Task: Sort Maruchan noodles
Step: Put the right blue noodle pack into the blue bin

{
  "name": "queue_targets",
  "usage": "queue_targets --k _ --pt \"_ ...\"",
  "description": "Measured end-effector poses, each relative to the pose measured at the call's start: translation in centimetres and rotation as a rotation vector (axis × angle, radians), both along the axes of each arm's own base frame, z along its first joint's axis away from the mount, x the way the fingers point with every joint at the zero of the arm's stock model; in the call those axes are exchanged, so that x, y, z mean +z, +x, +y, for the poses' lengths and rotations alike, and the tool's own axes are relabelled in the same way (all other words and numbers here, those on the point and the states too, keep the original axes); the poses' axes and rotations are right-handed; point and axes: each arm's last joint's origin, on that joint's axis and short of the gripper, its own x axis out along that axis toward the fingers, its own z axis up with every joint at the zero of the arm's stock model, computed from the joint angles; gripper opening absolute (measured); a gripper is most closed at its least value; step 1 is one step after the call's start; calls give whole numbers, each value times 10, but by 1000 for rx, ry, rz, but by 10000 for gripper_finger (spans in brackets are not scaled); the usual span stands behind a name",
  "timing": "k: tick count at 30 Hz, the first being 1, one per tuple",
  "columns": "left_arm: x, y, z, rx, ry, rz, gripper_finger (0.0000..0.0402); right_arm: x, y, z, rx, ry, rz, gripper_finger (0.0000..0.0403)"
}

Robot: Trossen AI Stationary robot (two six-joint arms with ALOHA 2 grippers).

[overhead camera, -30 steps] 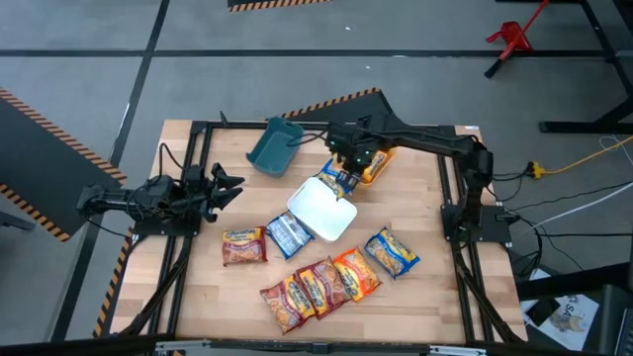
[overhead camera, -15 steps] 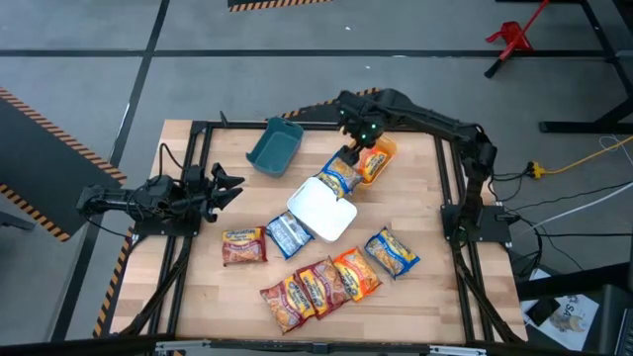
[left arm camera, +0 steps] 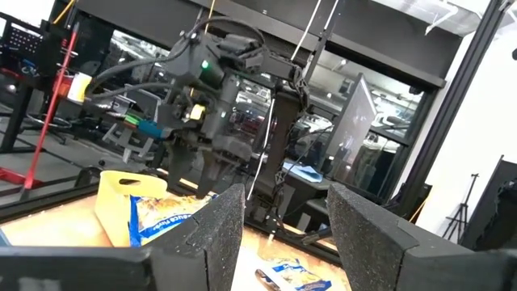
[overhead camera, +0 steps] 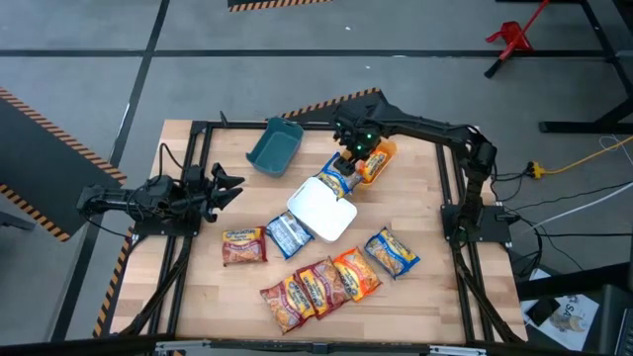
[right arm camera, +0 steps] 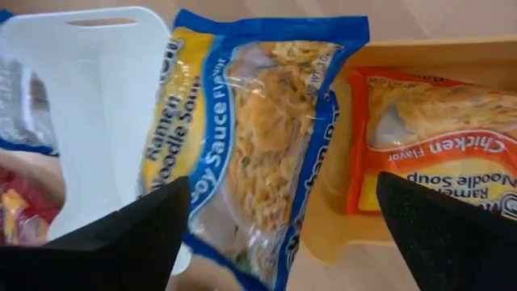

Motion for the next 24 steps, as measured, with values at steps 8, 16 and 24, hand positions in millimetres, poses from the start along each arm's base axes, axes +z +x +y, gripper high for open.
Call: queue_targets --k 8,16,24 --pt "0 0 0 0 0 0 174 -23 1 3 22 89 -43 376" --pt "0 0 1 36 -11 0 174 -29 -2 4 22 91 -16 306" --pt "0 0 1 52 -10 2 174 -29 -2 4 46 84 -20 104"
